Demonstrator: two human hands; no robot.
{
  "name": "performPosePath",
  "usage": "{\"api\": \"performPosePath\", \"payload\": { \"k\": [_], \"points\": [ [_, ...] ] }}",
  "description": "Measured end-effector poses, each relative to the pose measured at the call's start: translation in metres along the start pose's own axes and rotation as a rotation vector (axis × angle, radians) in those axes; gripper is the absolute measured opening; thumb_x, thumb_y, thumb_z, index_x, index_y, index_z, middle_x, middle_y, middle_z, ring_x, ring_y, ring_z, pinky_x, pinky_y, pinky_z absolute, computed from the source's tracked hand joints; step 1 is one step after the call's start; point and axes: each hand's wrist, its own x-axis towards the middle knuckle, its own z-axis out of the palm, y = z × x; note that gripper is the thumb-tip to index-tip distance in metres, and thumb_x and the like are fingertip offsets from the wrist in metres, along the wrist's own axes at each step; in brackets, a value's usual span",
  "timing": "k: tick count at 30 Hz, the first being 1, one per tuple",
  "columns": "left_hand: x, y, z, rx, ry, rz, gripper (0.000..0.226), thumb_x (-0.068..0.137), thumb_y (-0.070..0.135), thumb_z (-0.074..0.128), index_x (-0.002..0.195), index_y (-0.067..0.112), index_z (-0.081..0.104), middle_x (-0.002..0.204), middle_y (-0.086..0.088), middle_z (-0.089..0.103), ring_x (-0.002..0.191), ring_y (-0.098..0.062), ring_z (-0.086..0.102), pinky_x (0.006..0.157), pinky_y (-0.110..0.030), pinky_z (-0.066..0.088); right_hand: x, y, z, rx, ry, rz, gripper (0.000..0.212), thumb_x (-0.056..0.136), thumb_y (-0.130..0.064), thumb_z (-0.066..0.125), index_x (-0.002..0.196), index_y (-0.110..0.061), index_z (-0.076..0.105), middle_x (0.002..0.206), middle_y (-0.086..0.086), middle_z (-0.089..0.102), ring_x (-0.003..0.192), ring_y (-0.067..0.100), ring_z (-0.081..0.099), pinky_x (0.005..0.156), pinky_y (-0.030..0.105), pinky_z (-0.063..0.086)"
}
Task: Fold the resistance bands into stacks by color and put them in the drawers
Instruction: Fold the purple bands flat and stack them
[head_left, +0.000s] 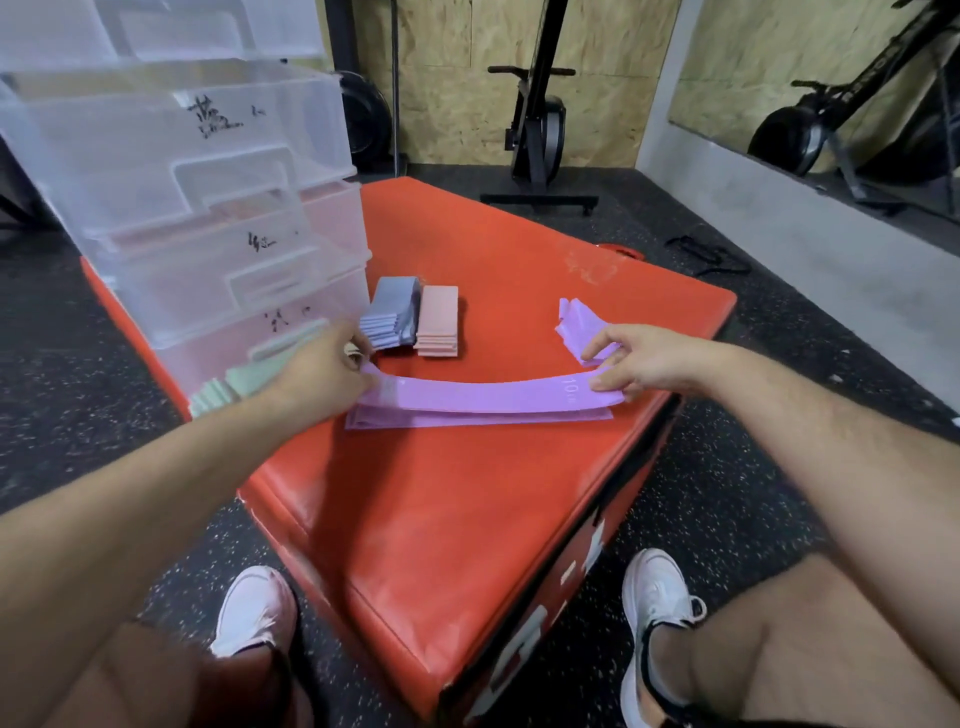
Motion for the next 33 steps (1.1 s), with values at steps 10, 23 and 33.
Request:
{"api": "performPosePath", "payload": {
  "k": [10, 23, 33],
  "points": [
    [-0.007, -0.022, 0.016, 0.201, -0.048, 0.196, 0.018, 0.074, 0.004, 0.072, 0.075, 0.016, 0.059, 0.075, 0.001, 0.057, 0.075, -0.024, 0.054, 0.067, -0.031, 0.041, 0.011, 0.002, 0.026, -0.266, 0.125, -0.043, 0.011, 0.086, -0.008, 0.075, 0.092, -0.014, 0.069, 0.07, 0.004, 0.061, 0.044, 0.012, 0.054, 0.048, 0.02, 0.047],
    [0.002, -0.009, 0.021, 0.302, -0.08, 0.202, 0.006, 0.079, 0.019, 0.065, 0.074, 0.023, 0.063, 0.087, -0.003, 0.055, 0.09, -0.027, 0.057, 0.082, -0.038, 0.05, 0.013, 0.001, 0.019, -0.344, 0.233, -0.128, 0.002, 0.086, -0.025, 0.075, 0.087, -0.023, 0.075, 0.075, -0.015, 0.06, 0.069, 0.001, 0.052, 0.061, 0.017, 0.035],
    [0.042, 0.083, 0.08, 0.197, -0.115, 0.313, 0.007, 0.086, 0.03, 0.064, 0.09, 0.024, 0.064, 0.095, -0.001, 0.052, 0.093, -0.027, 0.06, 0.086, -0.04, 0.051, 0.029, 0.012, 0.007, -0.439, 0.372, -0.105, 0.016, 0.082, -0.037, 0.072, 0.07, -0.047, 0.069, 0.112, 0.006, 0.058, 0.109, 0.025, 0.056, 0.097, 0.032, 0.041]
  ]
}}
